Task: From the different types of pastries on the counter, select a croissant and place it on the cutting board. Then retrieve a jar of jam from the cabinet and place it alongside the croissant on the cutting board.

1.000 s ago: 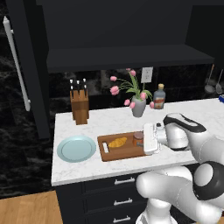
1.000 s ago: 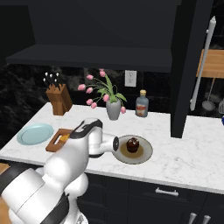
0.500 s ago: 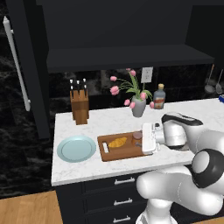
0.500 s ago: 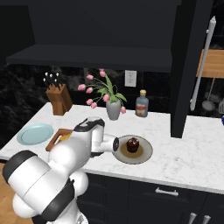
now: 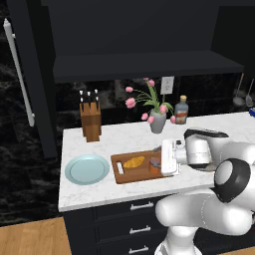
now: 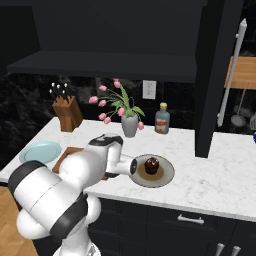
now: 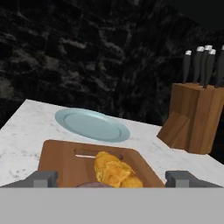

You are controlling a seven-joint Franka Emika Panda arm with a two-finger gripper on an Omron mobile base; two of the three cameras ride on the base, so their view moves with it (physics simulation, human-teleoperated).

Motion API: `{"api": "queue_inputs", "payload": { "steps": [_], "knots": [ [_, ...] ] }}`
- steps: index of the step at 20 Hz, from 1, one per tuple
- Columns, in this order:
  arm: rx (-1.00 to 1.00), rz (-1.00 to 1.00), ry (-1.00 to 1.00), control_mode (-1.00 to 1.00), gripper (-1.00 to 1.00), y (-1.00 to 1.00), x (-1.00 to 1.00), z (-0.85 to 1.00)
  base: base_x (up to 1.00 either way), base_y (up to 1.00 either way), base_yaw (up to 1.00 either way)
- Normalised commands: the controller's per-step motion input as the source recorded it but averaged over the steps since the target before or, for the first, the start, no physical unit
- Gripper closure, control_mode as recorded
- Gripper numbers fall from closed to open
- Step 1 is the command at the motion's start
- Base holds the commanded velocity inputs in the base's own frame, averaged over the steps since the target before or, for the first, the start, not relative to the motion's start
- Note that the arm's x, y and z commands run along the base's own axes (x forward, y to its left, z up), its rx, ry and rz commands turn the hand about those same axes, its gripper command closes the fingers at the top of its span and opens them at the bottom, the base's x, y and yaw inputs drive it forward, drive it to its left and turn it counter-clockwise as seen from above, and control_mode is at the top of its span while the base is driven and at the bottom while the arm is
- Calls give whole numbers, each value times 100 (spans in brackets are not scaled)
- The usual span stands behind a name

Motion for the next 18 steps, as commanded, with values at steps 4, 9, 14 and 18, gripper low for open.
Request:
{"api": "queue_inputs", "payload": {
  "steps": [4,9,14,18],
  "knots": [
    [0,0,-8,-100,-100,0,0,0,0,0,0],
    [3,-6,-12,-100,-100,0,-33,24,0,0,0],
    [6,-22,4,-100,-100,0,-18,76,0,0,0],
    [8,-19,21,-100,-100,8,-5,100,0,0,0]
  ]
}}
